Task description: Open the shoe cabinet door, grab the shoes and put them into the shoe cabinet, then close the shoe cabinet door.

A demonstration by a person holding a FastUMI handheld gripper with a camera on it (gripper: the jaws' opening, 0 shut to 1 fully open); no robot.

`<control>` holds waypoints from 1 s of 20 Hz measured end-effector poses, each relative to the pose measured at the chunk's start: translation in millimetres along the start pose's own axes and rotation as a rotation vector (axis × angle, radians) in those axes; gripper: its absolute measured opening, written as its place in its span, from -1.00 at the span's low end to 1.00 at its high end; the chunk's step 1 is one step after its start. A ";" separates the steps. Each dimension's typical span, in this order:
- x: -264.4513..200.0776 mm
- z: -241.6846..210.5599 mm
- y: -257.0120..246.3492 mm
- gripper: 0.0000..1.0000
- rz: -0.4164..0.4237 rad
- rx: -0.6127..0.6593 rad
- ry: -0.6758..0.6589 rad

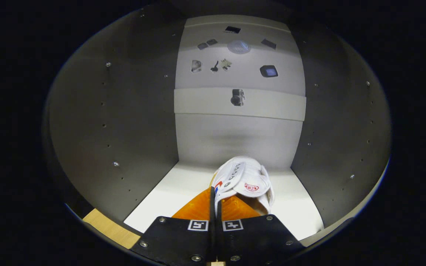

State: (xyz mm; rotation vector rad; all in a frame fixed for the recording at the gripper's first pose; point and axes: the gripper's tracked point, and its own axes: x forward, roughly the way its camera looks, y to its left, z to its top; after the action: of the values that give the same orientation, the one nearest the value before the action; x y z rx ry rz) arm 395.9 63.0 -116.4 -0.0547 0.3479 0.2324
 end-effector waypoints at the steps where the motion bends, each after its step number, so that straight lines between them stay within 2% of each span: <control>1: 2.9 -4.1 0.0 -1.00 0.004 0.009 0.013; 5: 5.1 -6.9 -4.7 -1.00 -0.011 0.029 0.026; 7: 5.3 -15.2 -1.4 -0.99 0.009 0.071 0.064; 13: 1.3 -13.1 -4.2 -0.70 -0.016 0.060 0.061; 15: -5.3 -8.1 -4.0 -0.55 -0.021 0.058 0.048; 20: -28.7 4.4 -3.3 -0.45 -0.042 0.054 -0.005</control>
State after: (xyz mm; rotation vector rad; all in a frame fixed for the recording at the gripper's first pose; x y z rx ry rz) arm 371.9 54.0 -102.3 -0.0078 0.3472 0.1812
